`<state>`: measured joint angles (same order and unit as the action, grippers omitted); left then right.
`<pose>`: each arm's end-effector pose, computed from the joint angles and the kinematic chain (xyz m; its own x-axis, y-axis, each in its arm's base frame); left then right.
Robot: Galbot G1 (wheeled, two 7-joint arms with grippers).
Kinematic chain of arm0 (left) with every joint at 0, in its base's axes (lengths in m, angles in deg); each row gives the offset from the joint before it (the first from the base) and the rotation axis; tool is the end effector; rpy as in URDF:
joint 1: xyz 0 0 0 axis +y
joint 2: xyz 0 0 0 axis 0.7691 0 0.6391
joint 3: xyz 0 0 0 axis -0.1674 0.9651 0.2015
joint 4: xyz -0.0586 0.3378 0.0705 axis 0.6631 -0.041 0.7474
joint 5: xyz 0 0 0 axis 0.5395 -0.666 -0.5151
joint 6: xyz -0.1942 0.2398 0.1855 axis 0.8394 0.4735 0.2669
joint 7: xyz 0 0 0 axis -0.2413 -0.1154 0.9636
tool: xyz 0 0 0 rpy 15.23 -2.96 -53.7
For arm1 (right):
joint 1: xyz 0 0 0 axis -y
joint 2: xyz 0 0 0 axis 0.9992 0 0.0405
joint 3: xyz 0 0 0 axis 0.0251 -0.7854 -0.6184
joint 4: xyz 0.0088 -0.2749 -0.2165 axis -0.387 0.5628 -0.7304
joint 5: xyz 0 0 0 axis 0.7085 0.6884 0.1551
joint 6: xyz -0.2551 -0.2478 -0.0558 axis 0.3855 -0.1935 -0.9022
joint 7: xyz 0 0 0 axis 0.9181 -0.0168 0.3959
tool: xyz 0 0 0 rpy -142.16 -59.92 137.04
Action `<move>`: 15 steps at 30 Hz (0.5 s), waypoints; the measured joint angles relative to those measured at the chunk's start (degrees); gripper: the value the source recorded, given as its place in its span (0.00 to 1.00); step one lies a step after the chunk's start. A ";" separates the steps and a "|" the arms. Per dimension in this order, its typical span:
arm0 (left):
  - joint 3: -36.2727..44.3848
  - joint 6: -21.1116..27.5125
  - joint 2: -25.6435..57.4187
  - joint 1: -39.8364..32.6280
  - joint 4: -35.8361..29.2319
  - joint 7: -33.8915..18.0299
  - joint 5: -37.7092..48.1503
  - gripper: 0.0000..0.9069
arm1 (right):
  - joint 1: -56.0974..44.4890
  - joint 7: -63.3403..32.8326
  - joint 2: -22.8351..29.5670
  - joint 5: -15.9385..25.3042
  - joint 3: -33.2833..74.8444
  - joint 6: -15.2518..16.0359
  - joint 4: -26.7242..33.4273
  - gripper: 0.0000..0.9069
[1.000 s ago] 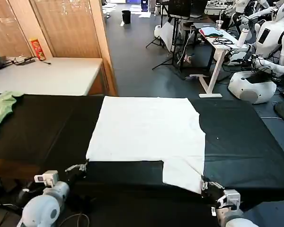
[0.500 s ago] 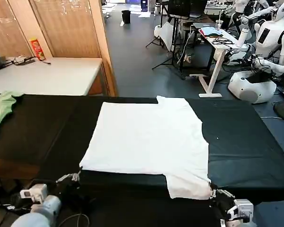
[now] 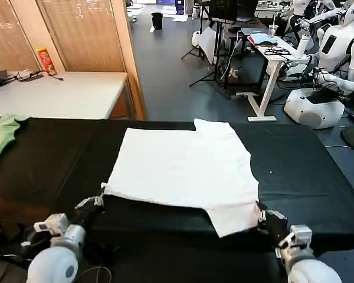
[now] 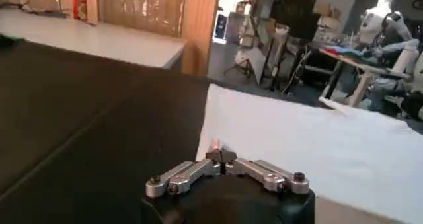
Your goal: Fold and organize the clothes.
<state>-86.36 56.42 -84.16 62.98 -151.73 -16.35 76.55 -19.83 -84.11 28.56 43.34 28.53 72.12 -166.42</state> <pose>0.2279 0.0915 -0.2673 -0.9448 0.0221 0.3268 -0.0346 0.9854 -0.1665 0.2587 -0.0994 -0.2650 -0.9328 -0.0463 0.3574 -0.0594 0.9979 -0.0258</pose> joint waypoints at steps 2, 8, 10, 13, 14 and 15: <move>0.30 -0.22 0.16 -1.53 1.42 0.19 -0.49 0.00 | 2.59 0.01 -0.26 0.10 -1.26 -0.13 2.13 0.03; 2.04 -0.71 1.29 -5.54 5.92 0.98 -1.60 0.00 | 8.61 0.05 -0.56 0.68 -4.79 -0.13 8.08 0.03; 2.75 -0.80 1.84 -7.35 7.78 0.94 -1.75 0.00 | 10.28 0.10 -0.57 0.78 -5.76 -0.13 9.86 0.03; 3.72 -0.81 2.38 -10.28 10.22 0.92 -1.75 0.00 | 12.49 0.22 -0.28 1.22 -6.79 -0.25 12.22 0.03; 3.99 -0.81 2.51 -11.13 10.91 0.91 -1.80 0.00 | 13.08 0.30 -0.09 1.40 -7.09 -0.35 12.86 0.03; 4.38 -0.83 2.71 -12.09 11.75 0.91 -1.92 0.00 | 13.74 0.40 0.08 1.51 -7.41 -0.46 13.60 0.03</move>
<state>-81.98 55.59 -81.44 50.90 -139.98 -15.44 74.63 -6.09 -83.72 28.65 44.85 21.11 71.67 -152.82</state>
